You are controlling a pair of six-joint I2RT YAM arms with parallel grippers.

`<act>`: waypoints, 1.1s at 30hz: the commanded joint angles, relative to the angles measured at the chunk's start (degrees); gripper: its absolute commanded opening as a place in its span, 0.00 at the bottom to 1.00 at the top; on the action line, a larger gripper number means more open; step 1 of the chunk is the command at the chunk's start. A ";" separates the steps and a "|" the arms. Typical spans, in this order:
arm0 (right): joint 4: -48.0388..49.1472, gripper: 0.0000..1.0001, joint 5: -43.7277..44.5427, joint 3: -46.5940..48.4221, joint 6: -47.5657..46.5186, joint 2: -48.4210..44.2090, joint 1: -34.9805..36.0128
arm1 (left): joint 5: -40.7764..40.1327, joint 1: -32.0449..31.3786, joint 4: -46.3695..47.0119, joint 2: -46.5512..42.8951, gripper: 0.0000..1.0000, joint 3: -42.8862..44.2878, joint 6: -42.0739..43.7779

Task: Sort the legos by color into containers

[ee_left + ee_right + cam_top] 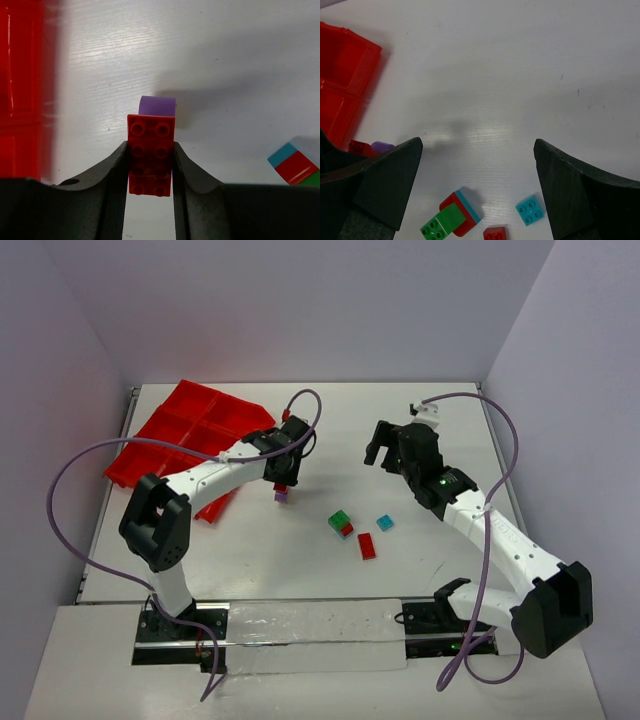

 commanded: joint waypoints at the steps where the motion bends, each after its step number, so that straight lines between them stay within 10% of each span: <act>1: 0.84 1.00 -5.01 1.95 -2.76 -0.08 0.46 | 7.07 0.49 -0.35 -7.24 0.00 5.56 0.44; 14: 7.00 1.00 -40.51 1.66 -3.70 -7.54 -5.26 | 64.62 21.01 34.09 -26.10 0.00 -10.38 -10.82; 23: 36.98 1.00 -65.02 -5.23 14.04 -7.86 -8.42 | 76.48 23.19 56.72 -26.09 0.00 -18.58 -25.37; 33: 36.10 1.00 -65.37 -2.56 12.70 -1.17 -6.37 | 78.11 23.19 63.59 -26.56 0.00 -20.19 -29.87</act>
